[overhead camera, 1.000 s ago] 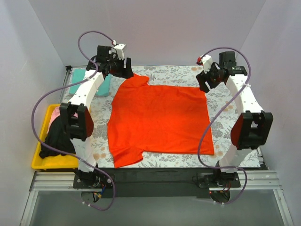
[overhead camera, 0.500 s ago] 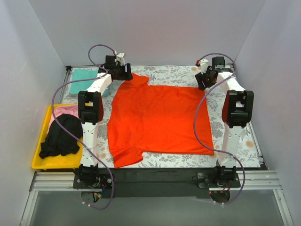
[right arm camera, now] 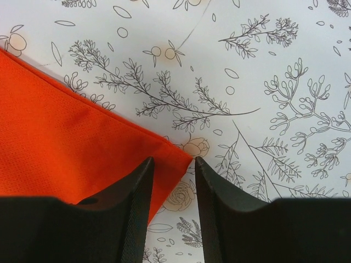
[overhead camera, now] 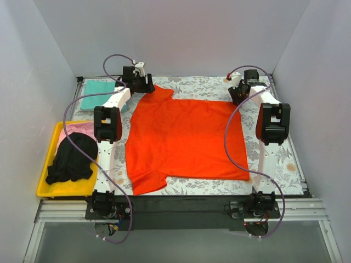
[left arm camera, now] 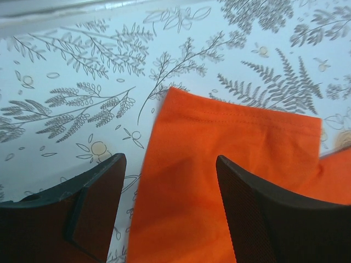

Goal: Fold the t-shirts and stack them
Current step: Fold the tshirt

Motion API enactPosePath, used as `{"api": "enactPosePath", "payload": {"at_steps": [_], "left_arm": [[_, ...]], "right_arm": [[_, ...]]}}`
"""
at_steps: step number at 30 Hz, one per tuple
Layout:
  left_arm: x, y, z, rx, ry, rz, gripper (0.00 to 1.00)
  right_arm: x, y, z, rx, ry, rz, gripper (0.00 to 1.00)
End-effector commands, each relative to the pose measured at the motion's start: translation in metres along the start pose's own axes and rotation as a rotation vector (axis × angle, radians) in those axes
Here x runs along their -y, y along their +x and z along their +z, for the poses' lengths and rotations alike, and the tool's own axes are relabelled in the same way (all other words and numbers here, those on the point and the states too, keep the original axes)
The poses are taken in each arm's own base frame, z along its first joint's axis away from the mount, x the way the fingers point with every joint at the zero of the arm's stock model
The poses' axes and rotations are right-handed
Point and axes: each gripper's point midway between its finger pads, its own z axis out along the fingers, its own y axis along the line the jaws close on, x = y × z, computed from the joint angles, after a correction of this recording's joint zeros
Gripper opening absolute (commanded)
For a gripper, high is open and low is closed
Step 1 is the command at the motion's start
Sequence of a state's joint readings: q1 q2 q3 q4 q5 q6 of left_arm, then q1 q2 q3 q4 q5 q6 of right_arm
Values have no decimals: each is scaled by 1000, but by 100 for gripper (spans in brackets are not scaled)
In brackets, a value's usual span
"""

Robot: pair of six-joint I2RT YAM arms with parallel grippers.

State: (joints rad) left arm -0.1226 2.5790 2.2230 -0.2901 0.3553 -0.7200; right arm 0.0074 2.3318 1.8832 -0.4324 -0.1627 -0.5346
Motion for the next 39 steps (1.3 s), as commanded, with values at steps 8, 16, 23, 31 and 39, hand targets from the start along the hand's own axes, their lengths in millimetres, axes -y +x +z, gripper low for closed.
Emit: {"api": "enactPosePath", "payload": {"at_steps": [8, 16, 23, 31, 39], "left_arm": [[-14, 6, 23, 13, -31, -11, 66], [-9, 37, 35, -69, -57, 59, 51], [-8, 63, 47, -129, -130, 181, 42], [3, 64, 52, -128, -88, 202, 22], [0, 28, 44, -17, -128, 216, 0]], "right_arm": [[1, 1, 15, 8, -7, -20, 25], [-2, 4, 15, 0, -23, -30, 10], [-4, 2, 14, 3, -42, -31, 4], [-7, 2, 15, 1, -58, -46, 1], [-7, -17, -2, 54, -67, -60, 1]]}}
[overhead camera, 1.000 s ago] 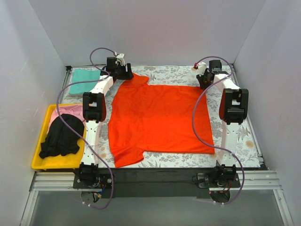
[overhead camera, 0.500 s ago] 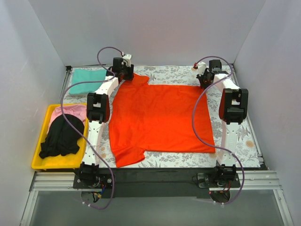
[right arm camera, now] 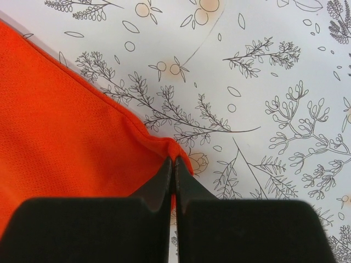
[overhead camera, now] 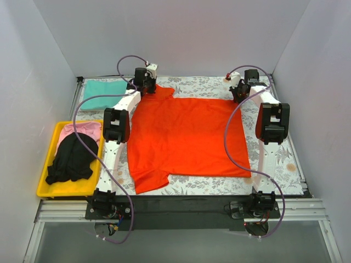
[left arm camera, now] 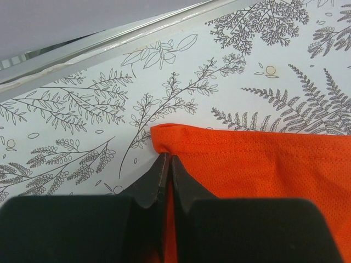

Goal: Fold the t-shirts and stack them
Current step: Fold the tshirt

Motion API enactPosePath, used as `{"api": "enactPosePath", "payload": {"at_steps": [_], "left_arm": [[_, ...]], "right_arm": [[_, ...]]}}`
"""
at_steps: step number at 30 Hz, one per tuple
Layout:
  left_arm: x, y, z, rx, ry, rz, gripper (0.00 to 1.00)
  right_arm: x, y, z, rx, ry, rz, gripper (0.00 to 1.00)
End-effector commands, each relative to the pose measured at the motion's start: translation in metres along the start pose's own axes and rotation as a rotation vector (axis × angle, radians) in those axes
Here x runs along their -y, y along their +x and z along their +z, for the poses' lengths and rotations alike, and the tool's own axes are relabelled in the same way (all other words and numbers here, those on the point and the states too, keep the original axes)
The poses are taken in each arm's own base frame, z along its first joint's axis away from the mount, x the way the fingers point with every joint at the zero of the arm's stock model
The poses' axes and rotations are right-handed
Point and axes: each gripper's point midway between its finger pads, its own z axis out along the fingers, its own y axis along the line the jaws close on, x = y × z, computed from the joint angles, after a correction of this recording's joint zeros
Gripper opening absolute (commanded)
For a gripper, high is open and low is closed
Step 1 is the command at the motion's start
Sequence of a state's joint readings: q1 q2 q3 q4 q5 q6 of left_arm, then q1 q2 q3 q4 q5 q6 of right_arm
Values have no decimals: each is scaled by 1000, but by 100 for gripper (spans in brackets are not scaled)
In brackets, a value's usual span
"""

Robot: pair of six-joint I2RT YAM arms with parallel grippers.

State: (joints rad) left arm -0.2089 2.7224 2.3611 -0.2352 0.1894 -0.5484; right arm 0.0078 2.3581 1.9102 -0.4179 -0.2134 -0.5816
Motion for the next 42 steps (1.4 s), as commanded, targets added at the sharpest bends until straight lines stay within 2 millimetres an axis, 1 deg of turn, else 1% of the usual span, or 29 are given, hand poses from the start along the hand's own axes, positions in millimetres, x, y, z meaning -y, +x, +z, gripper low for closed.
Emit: {"api": "enactPosePath", "payload": {"at_steps": [1, 2, 4, 5, 6, 7, 9, 10, 11, 12, 13, 14, 15, 16, 17, 19, 20, 21, 22, 23, 25, 26, 30, 34, 38, 39, 40, 41, 42], "left_arm": [[-5, 12, -5, -30, -29, -14, 0], [-5, -2, -11, -3, -26, -23, 0], [-5, -20, -18, 38, -13, -37, 0], [-3, -32, -27, 60, 4, -58, 0], [-5, -35, -31, 72, 9, -71, 0], [-6, -46, -37, 107, 15, -80, 0], [-7, -55, -51, 129, 33, -102, 0], [-4, -63, -55, 155, 49, -94, 0], [-3, -73, -65, 178, 56, -85, 0], [0, -64, -67, 163, 69, -76, 0], [1, -67, -70, 176, 74, -64, 0], [2, -76, -79, 193, 77, -53, 0], [5, -67, -81, 173, 92, -55, 0], [4, -73, -85, 197, 96, -49, 0], [7, -83, -94, 216, 107, -43, 0], [9, -80, -100, 220, 118, -43, 0], [9, -86, -108, 234, 120, -37, 0], [10, -87, -111, 236, 122, -34, 0], [10, -82, -113, 229, 125, -30, 0], [13, -89, -121, 242, 132, -21, 0], [13, -91, -131, 248, 140, -15, 0], [18, -90, -139, 249, 152, -7, 0], [21, -86, -143, 234, 172, 1, 0], [19, -92, -141, 243, 177, -31, 0], [21, -97, -149, 256, 177, -23, 0], [19, -92, -151, 247, 174, -22, 0], [22, -98, -158, 260, 177, -13, 0], [21, -98, -162, 261, 175, -10, 0], [24, -89, -164, 246, 181, -10, 0]], "right_arm": [[-4, -12, -13, 21, -26, -8, 1], [-1, -17, -17, 32, -14, -8, 1], [3, -29, -28, 62, 3, -11, 1], [3, -34, -31, 72, 6, -16, 1], [4, -40, -39, 88, 13, -21, 1], [5, -44, -42, 97, 15, -24, 1], [5, -50, -51, 111, 21, -33, 1], [5, -51, -53, 115, 20, -39, 1], [5, -53, -56, 120, 22, -48, 1], [5, -55, -61, 124, 25, -54, 1], [4, -53, -63, 121, 25, -56, 1], [3, -56, -69, 130, 28, -68, 1], [2, -57, -71, 132, 28, -72, 1], [-1, -54, -72, 128, 20, -75, 1], [-2, -54, -74, 129, 19, -78, 1], [-4, -57, -82, 141, 19, -93, 1], [-5, -54, -83, 136, 15, -95, 1], [-5, -56, -87, 142, 20, -100, 1], [-7, -56, -89, 142, 17, -106, 1], [-9, -52, -89, 135, 12, -108, 1], [-11, -54, -96, 143, 15, -124, 1], [-12, -52, -98, 141, 12, -129, 1], [-16, -46, -96, 132, -1, -140, 1], [-16, -47, -93, 131, -8, -137, 1], [-15, -54, -103, 149, 2, -150, 1], [-14, -55, -104, 151, 5, -160, 1], [-15, -54, -106, 151, 3, -167, 1], [-15, -56, -111, 157, 8, -179, 1], [-16, -56, -112, 156, 7, -194, 1]]}}
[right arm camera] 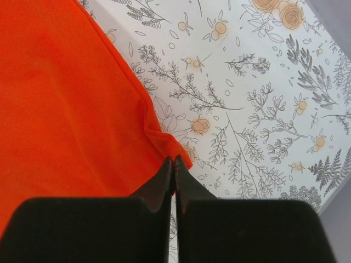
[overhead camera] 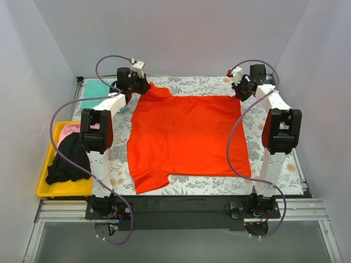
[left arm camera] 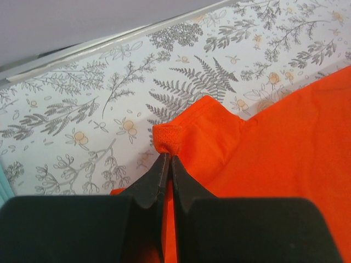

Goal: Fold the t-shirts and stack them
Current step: Fold the tshirt

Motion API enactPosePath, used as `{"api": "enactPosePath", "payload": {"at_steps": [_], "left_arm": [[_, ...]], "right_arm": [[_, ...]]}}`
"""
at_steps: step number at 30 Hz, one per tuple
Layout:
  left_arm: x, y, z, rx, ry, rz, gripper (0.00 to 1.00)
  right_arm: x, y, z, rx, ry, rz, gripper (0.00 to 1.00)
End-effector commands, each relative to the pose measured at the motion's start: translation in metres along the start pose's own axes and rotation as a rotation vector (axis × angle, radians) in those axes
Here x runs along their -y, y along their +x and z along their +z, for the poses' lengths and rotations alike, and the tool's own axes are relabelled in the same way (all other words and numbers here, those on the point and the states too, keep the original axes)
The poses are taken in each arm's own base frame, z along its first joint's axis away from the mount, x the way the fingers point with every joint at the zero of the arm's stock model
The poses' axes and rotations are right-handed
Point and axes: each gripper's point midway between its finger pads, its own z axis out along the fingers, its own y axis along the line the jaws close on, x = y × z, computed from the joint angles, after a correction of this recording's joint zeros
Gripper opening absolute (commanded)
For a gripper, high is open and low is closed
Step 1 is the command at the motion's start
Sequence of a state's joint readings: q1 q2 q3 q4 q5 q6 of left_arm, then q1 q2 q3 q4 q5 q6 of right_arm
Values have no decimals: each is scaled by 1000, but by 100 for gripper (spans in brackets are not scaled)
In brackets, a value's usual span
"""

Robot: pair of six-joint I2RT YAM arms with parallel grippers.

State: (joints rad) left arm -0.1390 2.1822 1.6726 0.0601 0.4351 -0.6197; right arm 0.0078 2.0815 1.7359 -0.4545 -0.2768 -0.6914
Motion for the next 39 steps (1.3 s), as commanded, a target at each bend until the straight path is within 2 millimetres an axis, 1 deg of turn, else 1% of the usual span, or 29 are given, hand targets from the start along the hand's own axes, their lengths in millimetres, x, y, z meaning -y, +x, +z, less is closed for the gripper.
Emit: {"api": "enactPosePath", "payload": {"at_steps": [1, 3, 4, 5, 6, 7, 8, 9, 11, 12, 13, 14, 15, 16, 17, 18, 19, 21, 22, 23, 24, 25, 27, 28, 32, 35, 37, 39], "left_arm": [[16, -55, -41, 98, 14, 67, 0], [22, -54, -50, 97, 23, 73, 0], [27, -52, -59, 95, 29, 76, 0], [29, -51, -63, 95, 32, 81, 0], [31, -48, -67, 90, 35, 86, 0], [33, -38, -71, 72, 36, 83, 0], [36, -44, -78, 81, 33, 96, 0], [37, -40, -81, 68, 34, 95, 0], [41, -33, -89, 48, 41, 94, 0], [45, -28, -92, 32, 52, 89, 0], [49, -29, -99, 34, 60, 93, 0], [53, -18, -102, 13, 70, 87, 0], [56, -14, -106, 6, 78, 80, 0], [59, -17, -113, 15, 76, 84, 0], [61, -6, -116, -3, 79, 76, 0], [62, -4, -119, -6, 77, 80, 0], [65, -1, -126, -20, 77, 73, 0], [67, 9, -132, -41, 72, 64, 0], [70, 10, -138, -45, 71, 64, 0], [70, 13, -141, -51, 70, 59, 0], [73, 27, -145, -82, 75, 43, 0], [78, 28, -150, -85, 85, 40, 0], [84, 41, -155, -112, 94, 30, 0], [86, 52, -159, -133, 95, 22, 0], [80, 74, -162, -180, 46, 11, 0], [80, 91, -163, -233, 36, -23, 0], [80, 99, -164, -254, 32, -38, 0], [78, 102, -164, -262, 16, -38, 0]], "right_arm": [[2, -26, -30, 66, 21, -74, 1], [-4, -22, -32, 58, 0, -87, 1], [-6, -22, -33, 60, -12, -103, 1], [-10, -18, -34, 50, -26, -107, 1], [-12, -17, -35, 46, -31, -112, 1], [-12, -15, -36, 40, -33, -131, 1], [-13, -16, -40, 42, -29, -143, 1], [-16, -11, -40, 34, -36, -150, 1], [-19, -10, -44, 35, -39, -190, 1], [-24, -2, -43, 23, -54, -198, 1], [-26, 0, -44, 23, -59, -206, 1], [-27, 0, -46, 23, -61, -224, 1], [-29, 2, -45, 19, -65, -229, 1], [-31, 7, -46, 11, -68, -232, 1], [-32, 8, -47, 8, -68, -244, 1], [-33, 10, -48, 4, -71, -260, 1], [-37, 16, -48, -9, -77, -266, 1], [-39, 21, -49, -17, -81, -293, 1], [-31, 31, -54, -32, -65, -283, 1], [-35, 38, -53, -43, -74, -284, 1], [-36, 41, -52, -47, -77, -287, 1], [-38, 44, -51, -53, -85, -280, 1], [-42, 49, -47, -58, -101, -274, 1], [-44, 49, -45, -53, -111, -270, 1], [-46, 61, -38, -80, -127, -277, 1], [-51, 73, -35, -110, -141, -296, 1], [-55, 77, -35, -116, -151, -296, 1], [-56, 78, -36, -114, -154, -297, 1]]}}
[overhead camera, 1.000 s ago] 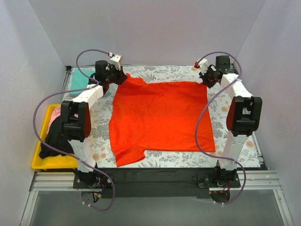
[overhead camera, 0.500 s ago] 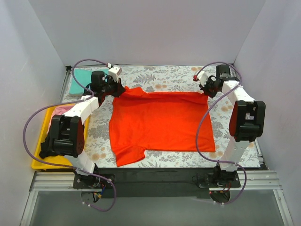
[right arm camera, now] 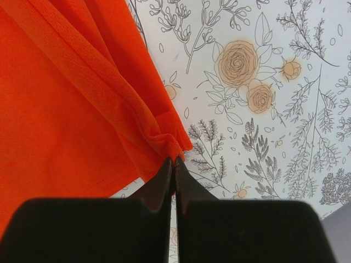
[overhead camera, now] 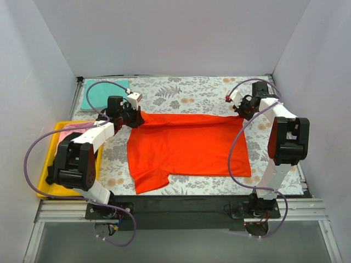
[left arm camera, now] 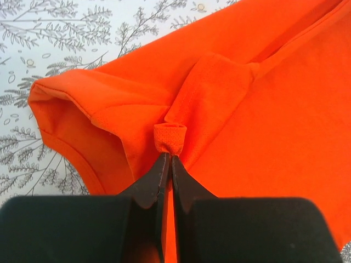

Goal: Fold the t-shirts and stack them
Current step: Fold the tshirt

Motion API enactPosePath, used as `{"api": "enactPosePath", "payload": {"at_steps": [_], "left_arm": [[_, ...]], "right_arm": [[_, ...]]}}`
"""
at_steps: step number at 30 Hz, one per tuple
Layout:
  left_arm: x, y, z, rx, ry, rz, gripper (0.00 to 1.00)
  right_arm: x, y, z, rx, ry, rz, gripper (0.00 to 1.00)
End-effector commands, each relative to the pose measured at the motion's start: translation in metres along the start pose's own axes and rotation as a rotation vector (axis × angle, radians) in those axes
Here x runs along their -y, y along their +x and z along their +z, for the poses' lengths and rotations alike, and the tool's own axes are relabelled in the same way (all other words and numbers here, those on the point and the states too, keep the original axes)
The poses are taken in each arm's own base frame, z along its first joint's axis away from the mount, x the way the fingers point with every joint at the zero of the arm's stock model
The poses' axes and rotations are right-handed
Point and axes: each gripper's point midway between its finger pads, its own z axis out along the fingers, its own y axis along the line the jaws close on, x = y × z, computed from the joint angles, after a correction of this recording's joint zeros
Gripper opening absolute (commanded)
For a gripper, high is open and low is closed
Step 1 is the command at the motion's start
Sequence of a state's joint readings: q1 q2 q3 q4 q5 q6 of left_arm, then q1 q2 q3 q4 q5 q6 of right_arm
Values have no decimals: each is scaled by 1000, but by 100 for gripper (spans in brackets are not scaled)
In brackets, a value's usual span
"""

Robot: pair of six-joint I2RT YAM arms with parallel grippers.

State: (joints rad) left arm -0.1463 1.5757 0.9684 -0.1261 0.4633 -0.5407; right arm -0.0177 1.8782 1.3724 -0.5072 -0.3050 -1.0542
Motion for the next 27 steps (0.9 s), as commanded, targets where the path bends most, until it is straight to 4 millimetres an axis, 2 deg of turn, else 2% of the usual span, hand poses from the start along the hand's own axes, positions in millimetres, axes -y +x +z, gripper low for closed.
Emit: {"api": "enactPosePath", "payload": {"at_steps": [1, 6, 10, 16, 23, 27], "left_arm": [[-4, 4, -5, -17, -43, -7, 0], [-12, 16, -6, -69, -83, -13, 0], [-8, 20, -9, -79, -71, -2, 0], [-15, 24, -11, -105, -102, 20, 0], [-4, 16, -20, -81, -67, 33, 0], [-2, 20, -21, -92, -56, 30, 0]], "right_arm": [[-1, 3, -1, -6, 0, -29, 1], [-4, 7, -2, -18, -3, -36, 1], [-6, 7, -3, -16, -5, -42, 1], [-11, 10, -5, -22, -12, -54, 1], [-3, 4, -13, -18, 17, -88, 1], [0, 1, -14, -12, 22, -103, 1]]}}
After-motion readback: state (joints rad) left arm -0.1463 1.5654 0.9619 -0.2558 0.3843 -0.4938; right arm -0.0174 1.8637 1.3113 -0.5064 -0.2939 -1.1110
